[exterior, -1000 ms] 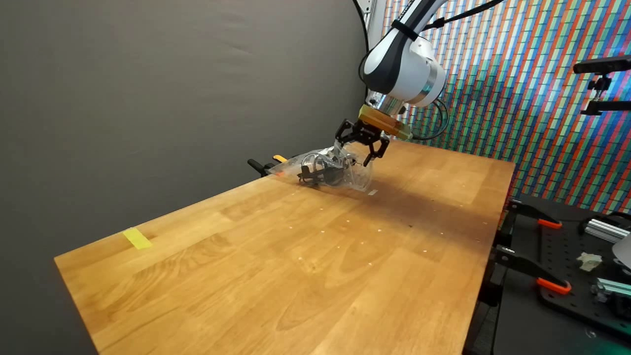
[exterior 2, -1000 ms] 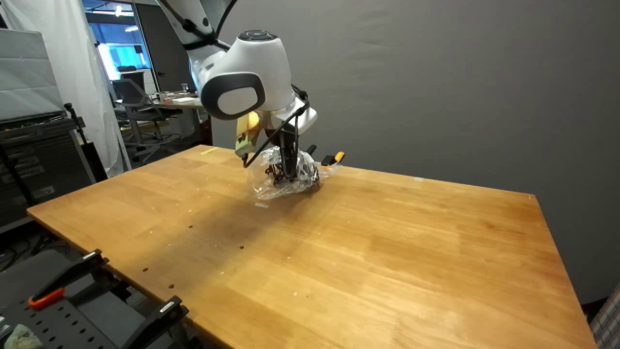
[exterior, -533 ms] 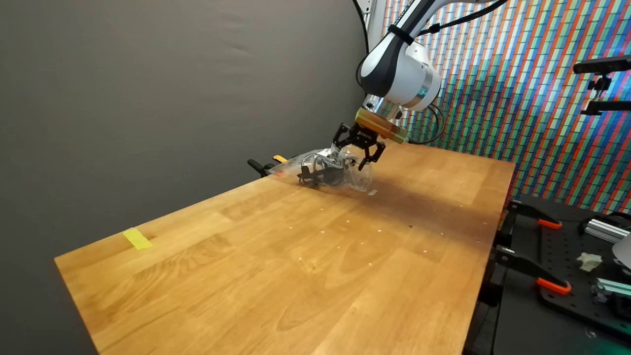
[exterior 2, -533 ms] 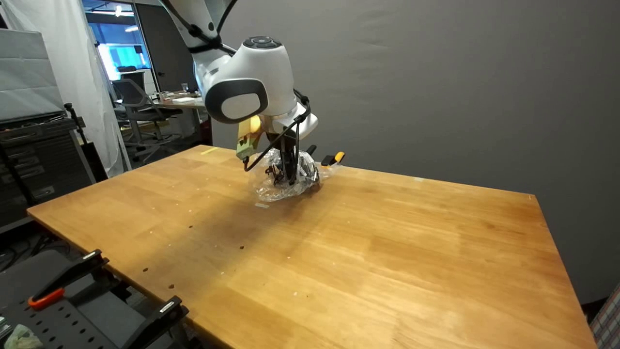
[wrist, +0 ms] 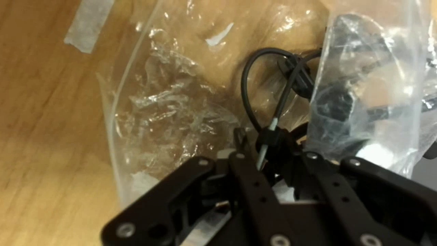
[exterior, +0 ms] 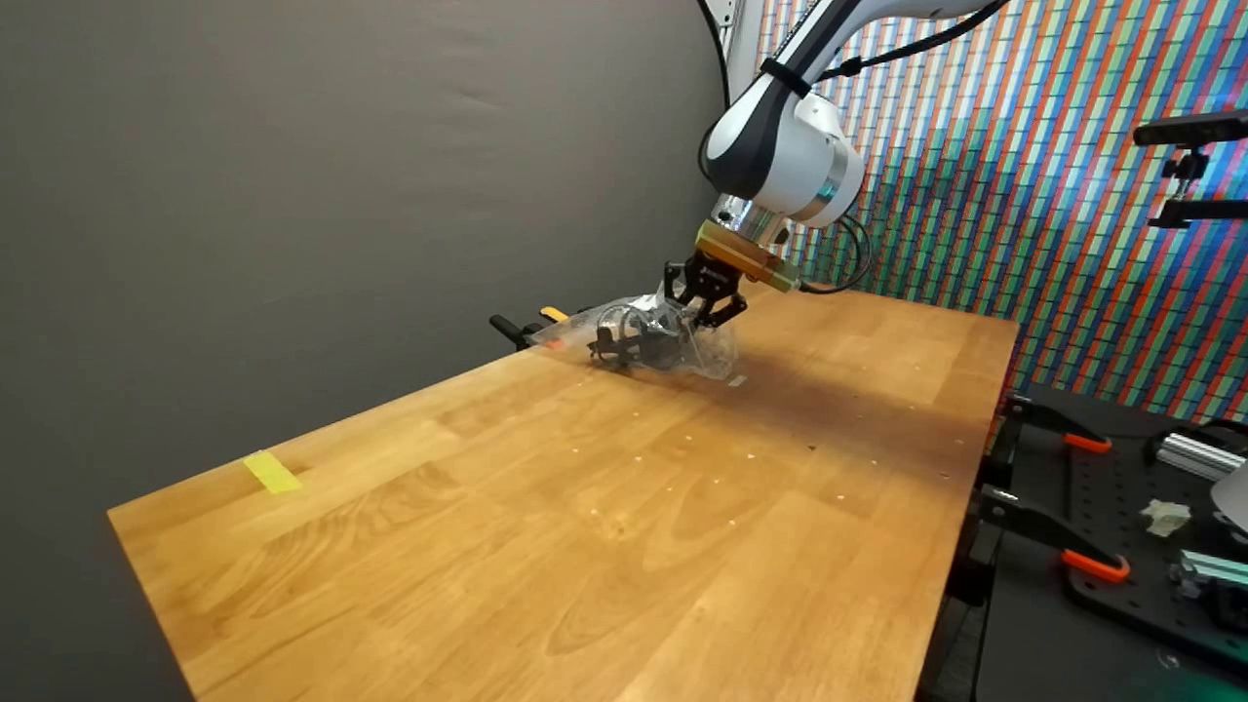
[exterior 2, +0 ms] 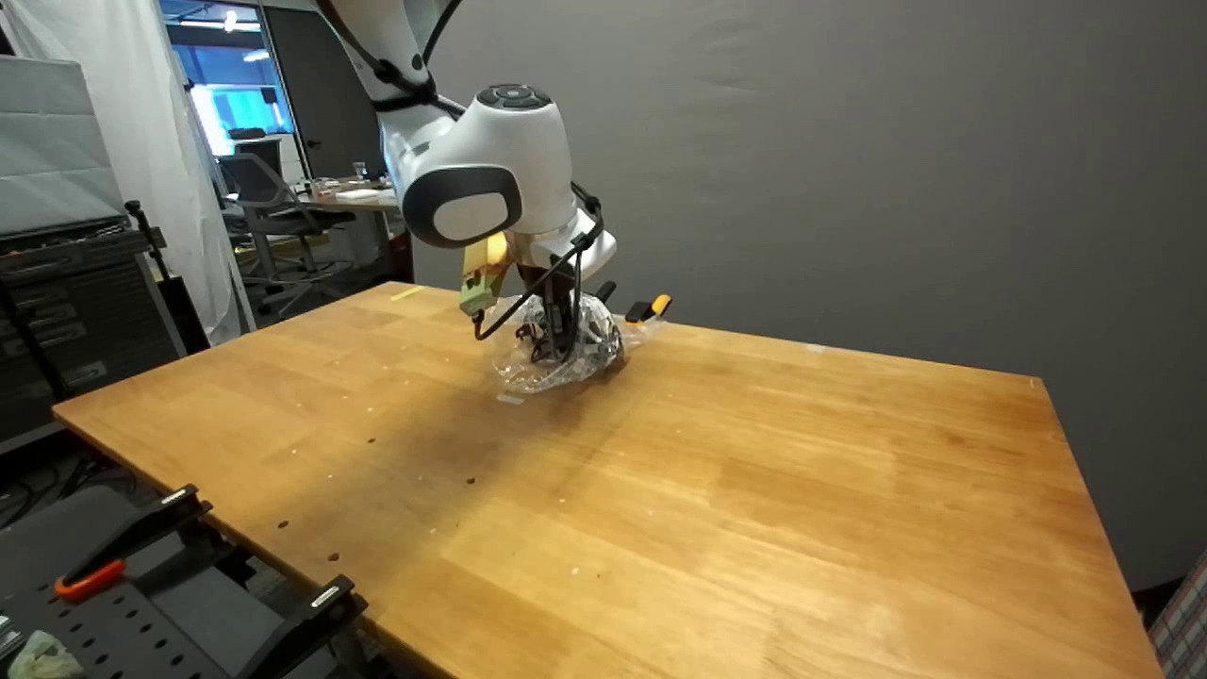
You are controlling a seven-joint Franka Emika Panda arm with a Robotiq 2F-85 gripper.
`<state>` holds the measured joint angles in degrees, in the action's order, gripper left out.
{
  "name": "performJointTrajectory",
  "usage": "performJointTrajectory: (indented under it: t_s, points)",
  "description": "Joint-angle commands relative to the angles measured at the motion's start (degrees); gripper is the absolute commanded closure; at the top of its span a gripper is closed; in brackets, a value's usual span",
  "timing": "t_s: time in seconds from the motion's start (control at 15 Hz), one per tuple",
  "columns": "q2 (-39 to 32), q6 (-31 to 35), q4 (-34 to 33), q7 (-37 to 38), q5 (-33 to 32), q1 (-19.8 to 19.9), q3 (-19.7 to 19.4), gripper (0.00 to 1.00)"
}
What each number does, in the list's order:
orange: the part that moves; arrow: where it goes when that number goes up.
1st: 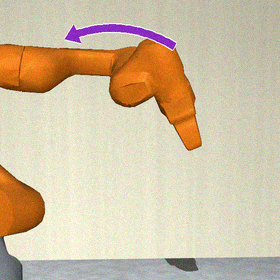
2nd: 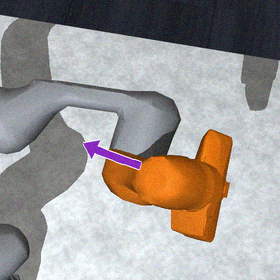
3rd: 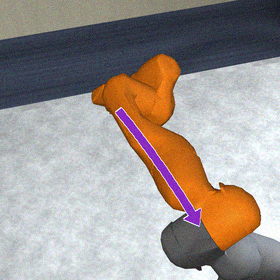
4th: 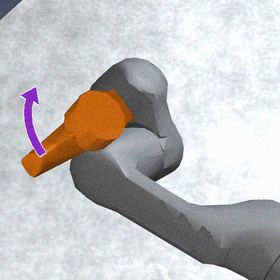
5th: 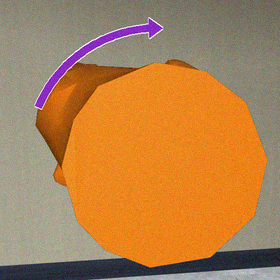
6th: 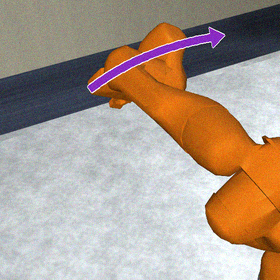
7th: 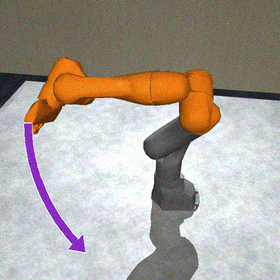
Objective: Remove the black thing from the plastic bag
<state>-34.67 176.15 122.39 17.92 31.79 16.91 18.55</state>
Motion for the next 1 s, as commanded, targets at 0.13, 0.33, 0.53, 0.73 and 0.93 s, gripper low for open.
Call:
performJointTrajectory:
  t_s: [0.13, 0.33, 0.53, 0.73, 0.93]
  points:
    - [1.55, 4.57, 2.19, 0.24, 1.07, 0.22, 1.47, 0.93]
    - [4.48, 6.66, 6.32, 0.71, 1.43, -0.12, 1.68, 0.94]
    - [9.57, 8.39, 12.91, 0.46, 1.11, -1.38, 1.43, 0.94]
    - [16.51, 8.07, 20.09, 0.28, 1.33, -1.14, 3.08, 0.94]
    - [24.57, 4.19, 25.78, 0.07, 1.5, 0.75, 6.63, 0.95]
